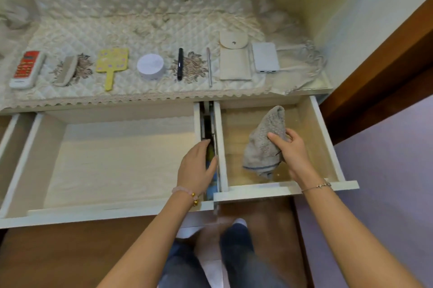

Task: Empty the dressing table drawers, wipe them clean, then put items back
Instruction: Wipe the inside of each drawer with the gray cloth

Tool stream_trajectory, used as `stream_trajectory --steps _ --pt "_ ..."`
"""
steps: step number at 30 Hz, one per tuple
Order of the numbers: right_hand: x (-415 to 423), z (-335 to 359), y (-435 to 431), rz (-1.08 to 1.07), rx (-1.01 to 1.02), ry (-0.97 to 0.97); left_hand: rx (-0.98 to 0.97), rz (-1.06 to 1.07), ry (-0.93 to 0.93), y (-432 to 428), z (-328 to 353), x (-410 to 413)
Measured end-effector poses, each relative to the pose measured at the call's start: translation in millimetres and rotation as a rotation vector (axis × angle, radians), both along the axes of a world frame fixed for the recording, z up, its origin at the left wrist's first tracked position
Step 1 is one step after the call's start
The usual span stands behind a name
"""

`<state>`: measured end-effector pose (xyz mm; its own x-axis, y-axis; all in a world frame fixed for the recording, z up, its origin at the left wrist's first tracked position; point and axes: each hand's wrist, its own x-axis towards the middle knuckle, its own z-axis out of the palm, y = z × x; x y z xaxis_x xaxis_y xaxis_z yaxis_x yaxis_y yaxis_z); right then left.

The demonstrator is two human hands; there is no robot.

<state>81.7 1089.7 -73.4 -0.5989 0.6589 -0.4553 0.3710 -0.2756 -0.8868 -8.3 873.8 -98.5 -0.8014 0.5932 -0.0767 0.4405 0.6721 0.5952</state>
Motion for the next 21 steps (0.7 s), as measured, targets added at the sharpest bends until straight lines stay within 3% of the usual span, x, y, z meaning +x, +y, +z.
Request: stream_trajectory --steps 5,12,16,19,21 --pt "1 -20 38 0.023 0.024 -0.040 -0.013 0.029 -0.053 38 -11 1" --pt "-33 -67 47 0.270 0.086 -0.154 -0.045 0.111 -0.048 78 -29 -16" --pt "-39 -95 43 0.471 0.466 -0.363 -0.047 0.130 -0.088 87 -36 -23" --pt "-35 -103 35 0.528 0.742 -0.357 0.013 0.154 -0.150 89 -39 -21" --pt "-34 -108 29 0.571 0.819 -0.333 0.050 0.166 -0.182 87 -41 -19"
